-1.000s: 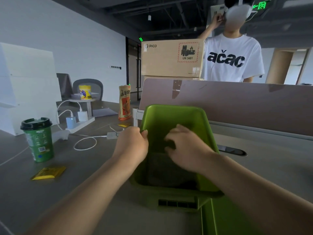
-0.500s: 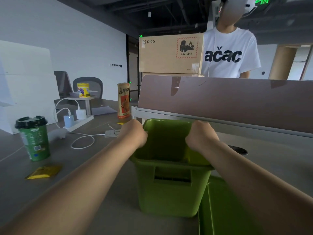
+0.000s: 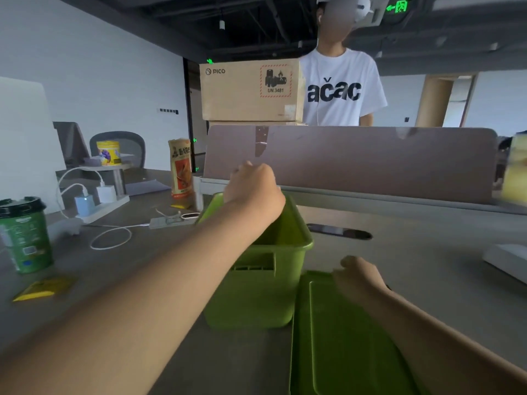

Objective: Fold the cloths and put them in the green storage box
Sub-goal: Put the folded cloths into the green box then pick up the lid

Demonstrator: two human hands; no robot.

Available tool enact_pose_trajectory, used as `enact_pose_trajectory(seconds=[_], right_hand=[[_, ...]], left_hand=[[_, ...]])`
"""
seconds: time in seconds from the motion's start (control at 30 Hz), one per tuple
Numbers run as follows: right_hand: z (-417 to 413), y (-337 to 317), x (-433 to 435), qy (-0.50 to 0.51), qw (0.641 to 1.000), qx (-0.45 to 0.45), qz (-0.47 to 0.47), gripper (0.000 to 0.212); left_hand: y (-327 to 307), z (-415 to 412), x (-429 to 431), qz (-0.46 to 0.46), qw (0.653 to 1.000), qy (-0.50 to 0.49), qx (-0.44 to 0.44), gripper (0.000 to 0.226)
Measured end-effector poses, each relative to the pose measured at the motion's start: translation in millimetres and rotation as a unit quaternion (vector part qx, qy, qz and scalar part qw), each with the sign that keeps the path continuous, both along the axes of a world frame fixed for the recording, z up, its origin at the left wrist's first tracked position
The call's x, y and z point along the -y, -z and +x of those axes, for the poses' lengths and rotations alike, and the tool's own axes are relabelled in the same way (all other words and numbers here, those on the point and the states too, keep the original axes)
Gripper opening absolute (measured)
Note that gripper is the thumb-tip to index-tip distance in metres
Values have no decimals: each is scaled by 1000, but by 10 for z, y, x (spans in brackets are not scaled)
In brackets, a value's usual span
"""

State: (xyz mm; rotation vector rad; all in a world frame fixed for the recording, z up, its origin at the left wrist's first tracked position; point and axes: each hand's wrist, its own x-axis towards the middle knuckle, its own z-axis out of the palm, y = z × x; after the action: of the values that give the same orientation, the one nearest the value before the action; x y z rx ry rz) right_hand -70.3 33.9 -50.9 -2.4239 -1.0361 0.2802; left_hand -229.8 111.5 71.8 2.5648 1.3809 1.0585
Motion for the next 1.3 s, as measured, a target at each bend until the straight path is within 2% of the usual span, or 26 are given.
enact_pose_trajectory(seconds=[0.1,0.2,0.27,0.4,0.5,0.57,0.67,0.8,0.9,1.03,1.1,1.2,1.3], right_hand=[[40,397,253,4,995,48,-85,47],[113,612,501,10,993,107,-53,55],[193,627,633,48,992,114,-14,55],[342,599,860,146,981,121,-44,78],[468,535,972,198,974,88,-60,89],[552,451,996,209,975,59,-51,79],[717,334,1016,262,964,-41,9,46],[950,266,1180,299,910,-224,181,2],[1062,240,1278,314,896,-251,191,12],[1107,213,1300,263,909,-279,161,23],[1135,217,1303,236,916,-284,157,27],[1110,145,1379,303,869,-290,262,12],[1064,18,1406,318,848,-256,339,24]], left_hand=[[81,287,507,36,990,122,59,21],[399,603,942,6,976,216,33,21],[738,819,1043,-70,979,189,-37,22],[1370,1060,945,-184,962,29,-199,40],[1546,1166,889,-229,946,26,-226,48],[1548,1228,907,-240,948,54,-204,39],[1489,1261,900,-233,954,20,-185,34],[1390,1235,822,-303,937,9,-174,60],[1338,1259,812,-305,936,12,-177,71],[1297,1270,860,-308,930,18,-200,68],[1282,1265,852,-326,928,32,-176,62],[1212,1254,905,-321,938,32,-127,57],[1103,1251,981,-315,947,38,-54,51]])
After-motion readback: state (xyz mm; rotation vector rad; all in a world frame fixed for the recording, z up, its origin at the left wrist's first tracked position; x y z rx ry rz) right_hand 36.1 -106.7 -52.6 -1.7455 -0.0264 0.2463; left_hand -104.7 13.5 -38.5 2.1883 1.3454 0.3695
